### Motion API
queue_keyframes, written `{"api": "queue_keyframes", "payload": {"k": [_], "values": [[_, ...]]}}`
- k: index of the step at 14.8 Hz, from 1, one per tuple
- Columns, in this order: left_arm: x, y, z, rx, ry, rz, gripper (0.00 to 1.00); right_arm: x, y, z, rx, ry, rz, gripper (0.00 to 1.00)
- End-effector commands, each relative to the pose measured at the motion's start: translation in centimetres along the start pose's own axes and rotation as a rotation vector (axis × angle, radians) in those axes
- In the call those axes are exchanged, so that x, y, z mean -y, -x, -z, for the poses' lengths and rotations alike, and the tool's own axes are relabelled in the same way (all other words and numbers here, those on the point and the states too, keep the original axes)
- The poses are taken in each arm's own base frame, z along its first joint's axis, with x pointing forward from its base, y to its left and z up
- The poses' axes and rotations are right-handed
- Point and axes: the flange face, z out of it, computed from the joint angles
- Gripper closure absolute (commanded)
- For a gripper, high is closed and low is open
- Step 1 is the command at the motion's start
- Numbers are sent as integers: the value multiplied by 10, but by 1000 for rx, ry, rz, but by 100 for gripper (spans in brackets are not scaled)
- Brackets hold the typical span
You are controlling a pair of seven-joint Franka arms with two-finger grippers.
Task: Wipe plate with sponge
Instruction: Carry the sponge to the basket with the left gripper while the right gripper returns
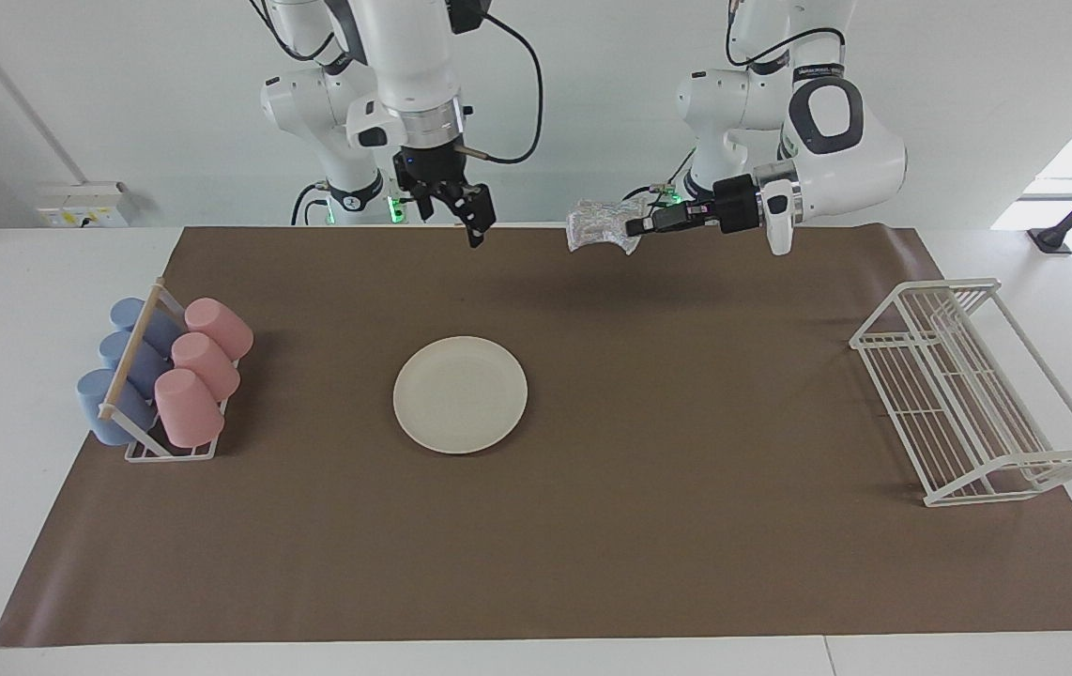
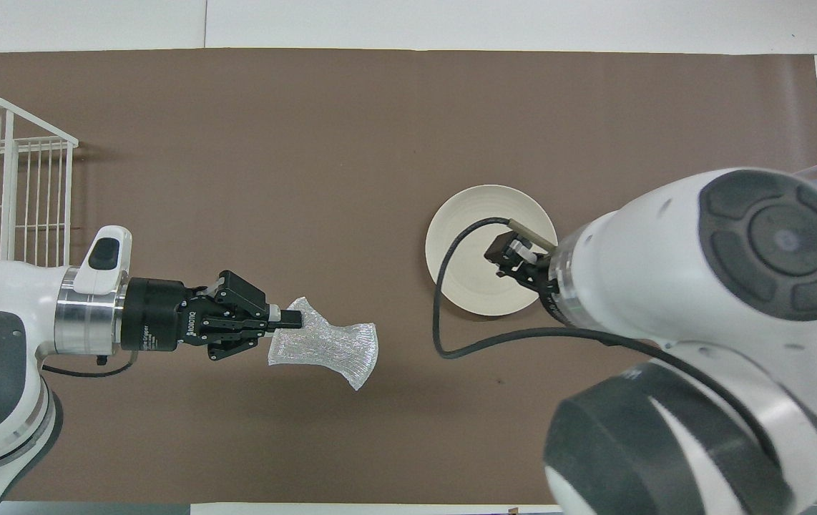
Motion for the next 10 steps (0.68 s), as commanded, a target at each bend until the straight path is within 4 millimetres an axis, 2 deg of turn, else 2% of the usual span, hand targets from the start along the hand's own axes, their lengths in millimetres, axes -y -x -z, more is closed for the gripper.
{"api": "queue_keyframes", "payload": {"k": [1,3,5,7,9,10], "values": [[-10,-13,13,-83,-136,-12,100,-45,-46,6,-8,20,185,0],[-7,-20,32,-160,-267,-34,100,-75,-78,4,10,31,273,0],[-9,-29,37,-212,-402,-52,100,-94,-97,4,8,27,339,0],[-22,-35,50,-294,-550,-55,100,-103,-107,5,-1,20,393,0],[-44,-40,61,-364,-725,-45,100,-108,-115,6,-9,15,430,0],[-52,-38,62,-379,-823,-62,100,-112,-122,4,-18,8,474,0]]}}
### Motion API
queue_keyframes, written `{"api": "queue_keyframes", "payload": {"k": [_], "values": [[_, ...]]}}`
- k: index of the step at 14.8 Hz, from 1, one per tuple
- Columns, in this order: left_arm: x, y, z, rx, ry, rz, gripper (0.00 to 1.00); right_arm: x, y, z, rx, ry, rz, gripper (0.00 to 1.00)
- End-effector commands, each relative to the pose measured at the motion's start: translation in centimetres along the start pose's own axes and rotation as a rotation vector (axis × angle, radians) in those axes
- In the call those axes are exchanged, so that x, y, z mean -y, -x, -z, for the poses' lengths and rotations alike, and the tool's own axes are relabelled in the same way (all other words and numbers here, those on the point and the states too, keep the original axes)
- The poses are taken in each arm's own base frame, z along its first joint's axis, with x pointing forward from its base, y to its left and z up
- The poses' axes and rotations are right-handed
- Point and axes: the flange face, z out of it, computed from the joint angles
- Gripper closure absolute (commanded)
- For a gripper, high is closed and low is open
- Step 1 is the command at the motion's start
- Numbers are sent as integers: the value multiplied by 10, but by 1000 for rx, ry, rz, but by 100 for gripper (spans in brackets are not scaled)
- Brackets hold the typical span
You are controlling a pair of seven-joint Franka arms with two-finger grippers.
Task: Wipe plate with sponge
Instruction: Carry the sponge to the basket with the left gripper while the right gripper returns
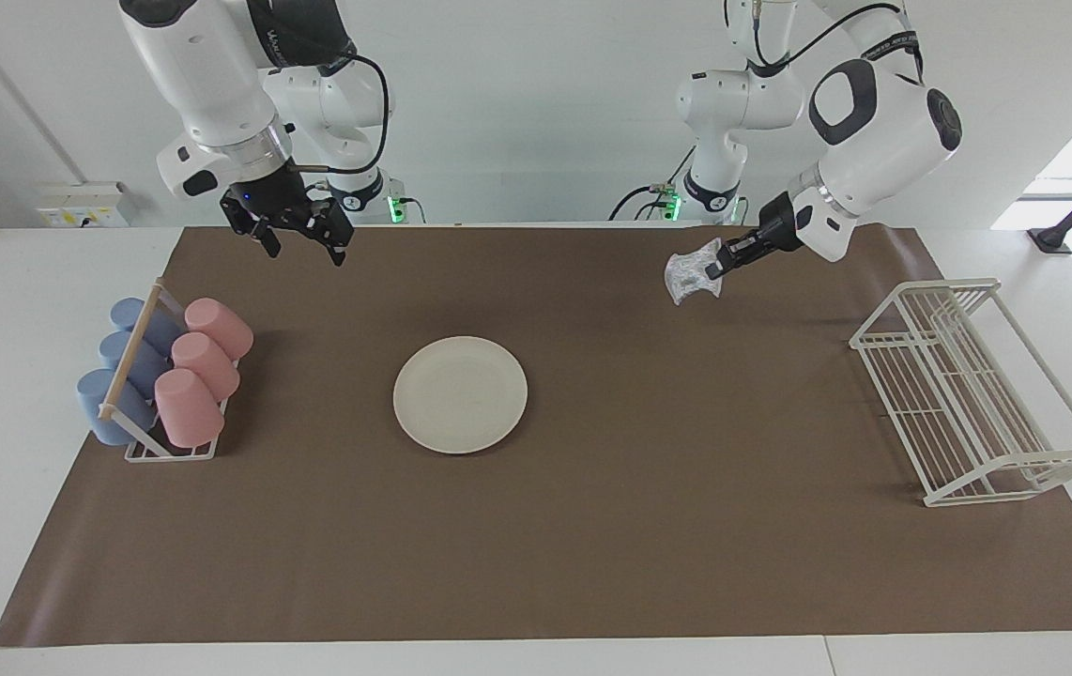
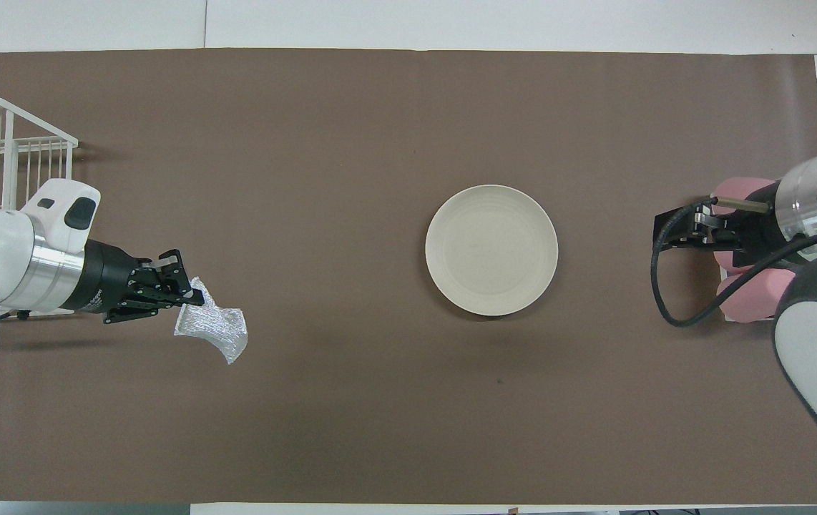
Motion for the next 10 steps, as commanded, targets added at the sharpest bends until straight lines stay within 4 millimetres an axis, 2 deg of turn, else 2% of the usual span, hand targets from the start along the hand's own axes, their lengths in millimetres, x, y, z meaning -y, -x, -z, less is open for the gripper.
{"api": "queue_keyframes", "payload": {"k": [1,3,5,7,10], "values": [[-18,-14,21,-54,-255,-25,100,-16,-10,-3,-43,5,116,0],[-16,-10,26,-106,-427,-61,100,-21,-25,-5,-50,-4,165,0],[-8,-10,35,-164,-609,-73,100,-33,-45,4,-52,15,208,0],[-15,-13,35,-234,-786,-110,100,-50,-63,22,-39,92,306,0],[-23,-25,29,-322,-1021,-144,100,-64,-56,19,-3,95,317,0]]}}
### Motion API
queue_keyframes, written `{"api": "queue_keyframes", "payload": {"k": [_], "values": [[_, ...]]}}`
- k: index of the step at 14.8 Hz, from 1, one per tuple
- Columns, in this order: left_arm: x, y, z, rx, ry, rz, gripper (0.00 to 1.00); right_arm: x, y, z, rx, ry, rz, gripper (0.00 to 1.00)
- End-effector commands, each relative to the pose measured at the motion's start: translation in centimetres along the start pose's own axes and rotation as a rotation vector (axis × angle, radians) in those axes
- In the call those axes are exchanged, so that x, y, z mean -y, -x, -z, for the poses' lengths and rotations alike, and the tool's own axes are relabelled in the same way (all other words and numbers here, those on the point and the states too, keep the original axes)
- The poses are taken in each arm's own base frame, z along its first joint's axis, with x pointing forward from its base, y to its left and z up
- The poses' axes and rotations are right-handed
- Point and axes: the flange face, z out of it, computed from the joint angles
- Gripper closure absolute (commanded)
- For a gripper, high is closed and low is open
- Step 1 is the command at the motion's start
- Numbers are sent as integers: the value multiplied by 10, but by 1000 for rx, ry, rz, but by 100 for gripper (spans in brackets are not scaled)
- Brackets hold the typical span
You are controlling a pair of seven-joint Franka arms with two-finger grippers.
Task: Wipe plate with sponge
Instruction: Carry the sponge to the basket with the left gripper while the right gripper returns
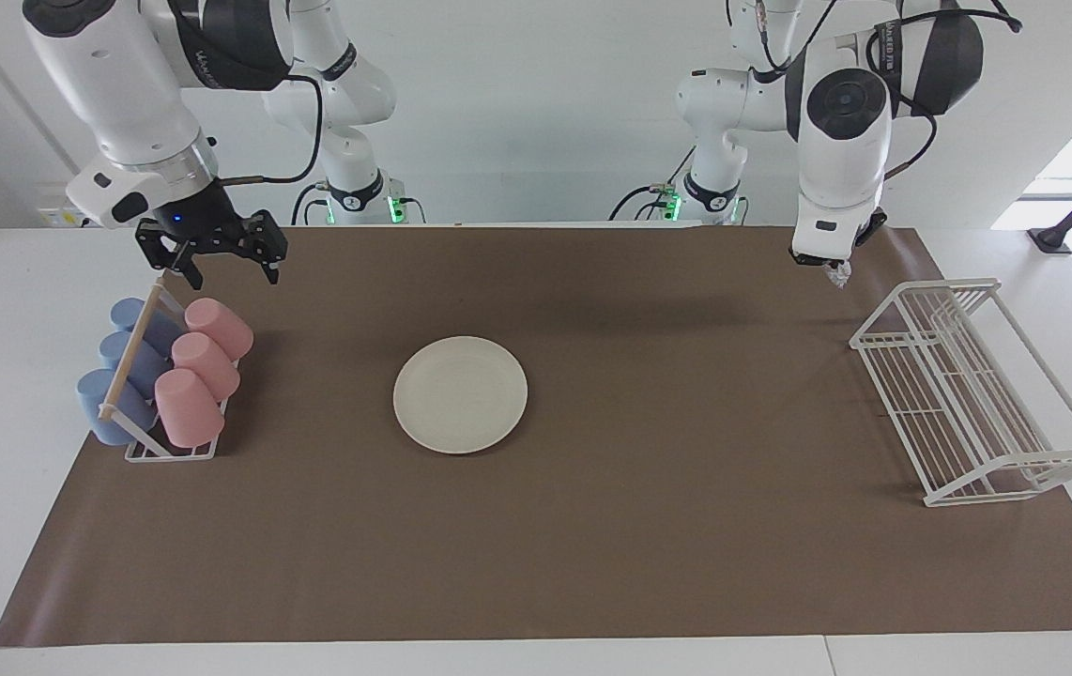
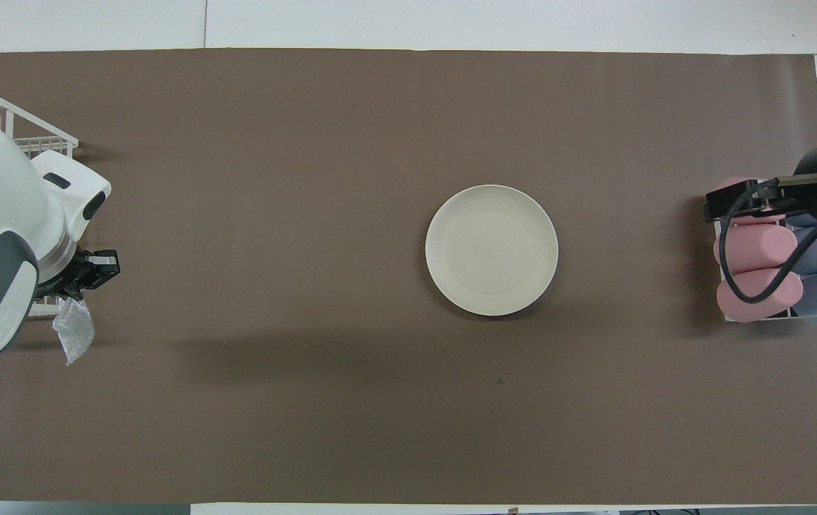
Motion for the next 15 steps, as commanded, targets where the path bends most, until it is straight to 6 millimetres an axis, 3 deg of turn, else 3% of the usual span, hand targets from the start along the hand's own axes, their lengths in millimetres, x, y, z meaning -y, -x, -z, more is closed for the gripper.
{"api": "queue_keyframes", "payload": {"k": [1,6,8,11,13,15], "values": [[-11,-17,2,-69,-192,-7,100,-1,0,1,27,0,-3,0],[-7,-57,-25,-227,-359,-35,100,-6,27,-10,104,-43,-154,0],[3,-69,-46,-274,-390,-55,100,-15,28,-10,95,-44,-162,0],[0,-78,-76,-319,-425,-109,100,-21,27,-11,85,-46,-130,0],[-11,-93,-102,-307,-462,-143,100,-26,24,-7,64,-41,-130,0],[-20,-103,-110,-338,-477,-95,100,-29,24,-6,47,-38,-135,0]]}}
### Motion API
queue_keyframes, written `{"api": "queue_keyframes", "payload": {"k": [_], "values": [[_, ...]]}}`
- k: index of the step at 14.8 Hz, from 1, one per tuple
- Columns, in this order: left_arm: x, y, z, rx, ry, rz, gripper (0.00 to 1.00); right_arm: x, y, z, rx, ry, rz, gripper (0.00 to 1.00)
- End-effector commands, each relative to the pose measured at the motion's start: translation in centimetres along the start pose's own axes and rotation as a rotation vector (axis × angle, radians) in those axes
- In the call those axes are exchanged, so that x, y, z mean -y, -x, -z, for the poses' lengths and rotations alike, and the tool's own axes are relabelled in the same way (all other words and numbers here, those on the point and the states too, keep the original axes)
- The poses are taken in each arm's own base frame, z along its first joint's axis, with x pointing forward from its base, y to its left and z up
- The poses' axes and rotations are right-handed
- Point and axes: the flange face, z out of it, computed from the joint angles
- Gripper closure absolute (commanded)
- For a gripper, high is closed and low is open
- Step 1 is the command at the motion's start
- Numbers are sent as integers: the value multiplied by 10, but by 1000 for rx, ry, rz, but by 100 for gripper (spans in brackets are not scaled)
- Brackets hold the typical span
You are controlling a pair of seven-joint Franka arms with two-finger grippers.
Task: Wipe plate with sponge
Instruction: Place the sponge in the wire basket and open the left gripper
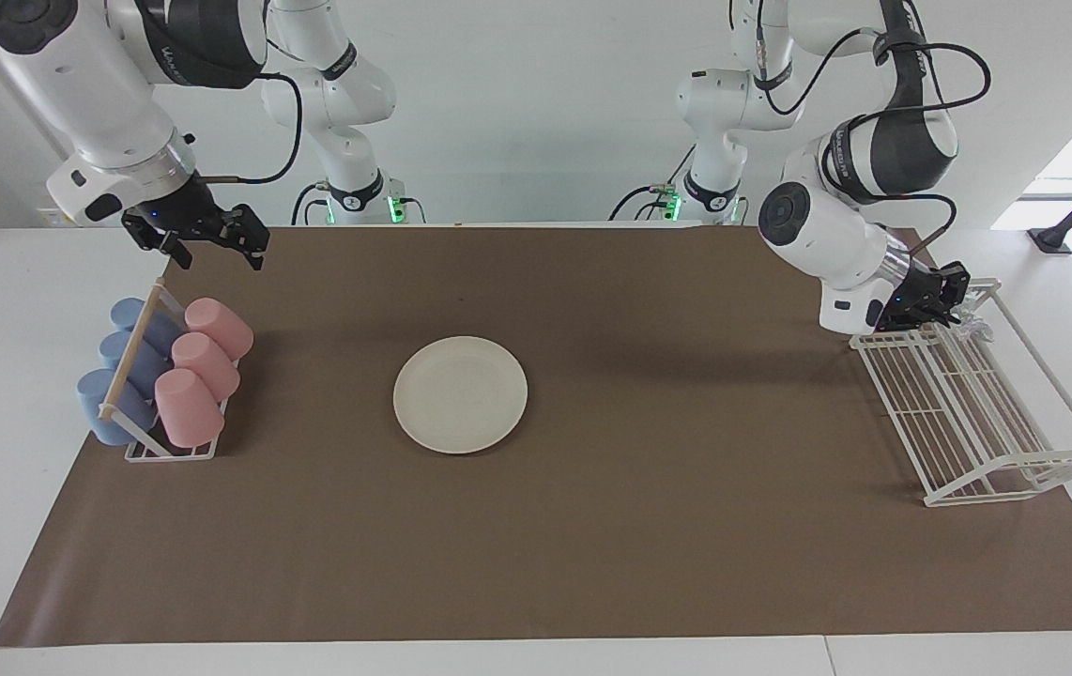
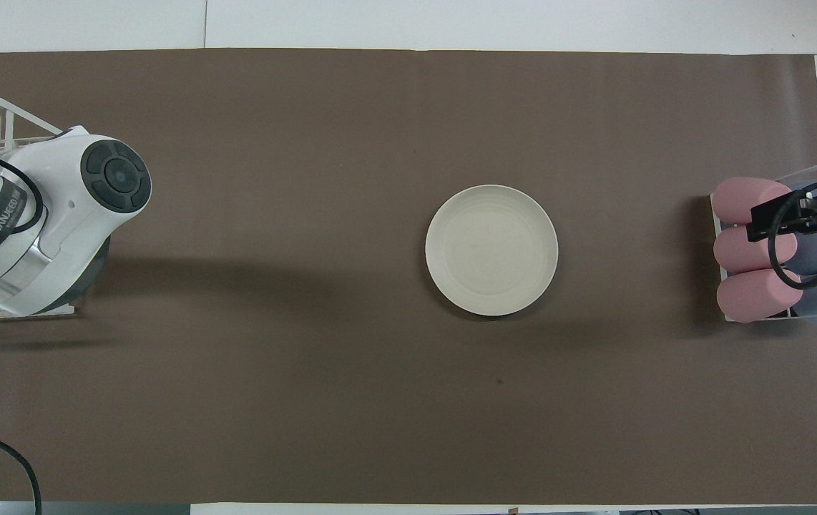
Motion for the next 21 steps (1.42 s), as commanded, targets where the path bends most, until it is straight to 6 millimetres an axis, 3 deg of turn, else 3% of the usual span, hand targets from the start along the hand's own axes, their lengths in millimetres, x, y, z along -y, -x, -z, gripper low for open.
{"api": "queue_keyframes", "payload": {"k": [1,4,10,12,13,14,21], "values": [[-21,-13,-13,-25,-23,55,100,-5,5,1,-19,-18,14,0],[-22,-14,-28,-31,-1,85,100,-9,3,2,-26,-18,10,0],[-26,-15,-27,-46,19,127,100,-13,2,3,-43,-18,5,0],[-23,-14,-32,-38,19,132,72,-10,2,3,-42,-18,11,0],[-21,-14,-32,-38,21,132,30,-8,3,3,-42,-18,11,0],[-23,-15,-32,-45,26,129,0,-6,2,2,-40,-17,14,0],[-21,-16,-27,-31,68,147,0,-6,2,5,-49,-15,22,0]]}}
